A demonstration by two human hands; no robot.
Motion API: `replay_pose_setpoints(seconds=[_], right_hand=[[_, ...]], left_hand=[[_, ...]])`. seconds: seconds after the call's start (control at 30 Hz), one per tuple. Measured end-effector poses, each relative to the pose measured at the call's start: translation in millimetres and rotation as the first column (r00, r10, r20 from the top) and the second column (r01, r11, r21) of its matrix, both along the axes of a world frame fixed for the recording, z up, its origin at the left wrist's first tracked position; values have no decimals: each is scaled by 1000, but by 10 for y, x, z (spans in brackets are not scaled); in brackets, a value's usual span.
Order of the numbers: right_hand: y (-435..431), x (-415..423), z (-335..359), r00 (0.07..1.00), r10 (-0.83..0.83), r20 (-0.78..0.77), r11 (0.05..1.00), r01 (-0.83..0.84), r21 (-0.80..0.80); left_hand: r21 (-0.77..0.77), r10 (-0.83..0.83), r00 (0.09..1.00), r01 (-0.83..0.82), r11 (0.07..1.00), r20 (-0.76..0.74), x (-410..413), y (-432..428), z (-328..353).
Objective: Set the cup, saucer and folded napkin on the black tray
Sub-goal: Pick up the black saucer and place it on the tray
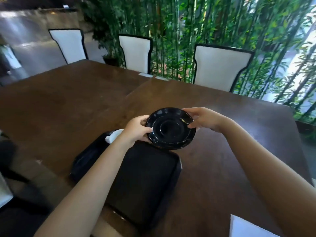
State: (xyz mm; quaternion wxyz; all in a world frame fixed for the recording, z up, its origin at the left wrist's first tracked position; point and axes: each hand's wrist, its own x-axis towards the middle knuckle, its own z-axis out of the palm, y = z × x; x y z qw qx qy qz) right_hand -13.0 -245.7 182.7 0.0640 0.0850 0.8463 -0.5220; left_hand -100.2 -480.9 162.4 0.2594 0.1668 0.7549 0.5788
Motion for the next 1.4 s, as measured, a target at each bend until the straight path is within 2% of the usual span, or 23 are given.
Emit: replay_pose_setpoints(seconds=[0.33, 0.7, 0.87, 1.0, 1.2, 1.4], right_hand=[[-760, -579, -538, 985, 136, 108, 989, -129, -67], [-927, -671, -1354, 966, 62, 250, 998, -54, -37], [-910, -689, -1657, 948, -43, 316, 999, 39, 21], [-880, -693, -1845, 938, -124, 323, 991, 104, 78], [-819, -666, -1980, 937, -165, 307, 969, 96, 229], [-800, -702, -2019, 937, -169, 305, 954, 79, 288]], left_hand=[[-30, 171, 981, -169, 985, 94, -249, -872, -513], [-153, 203, 960, -175, 973, 194, -277, -938, -1271], [-208, 210, 956, -167, 964, 204, -310, -858, -1539], [-192, 205, 956, -165, 967, 211, -322, -766, -1710], [-231, 171, 967, -125, 965, 187, -352, -597, -1826], [-276, 148, 980, -107, 955, 132, -372, -542, -1897]])
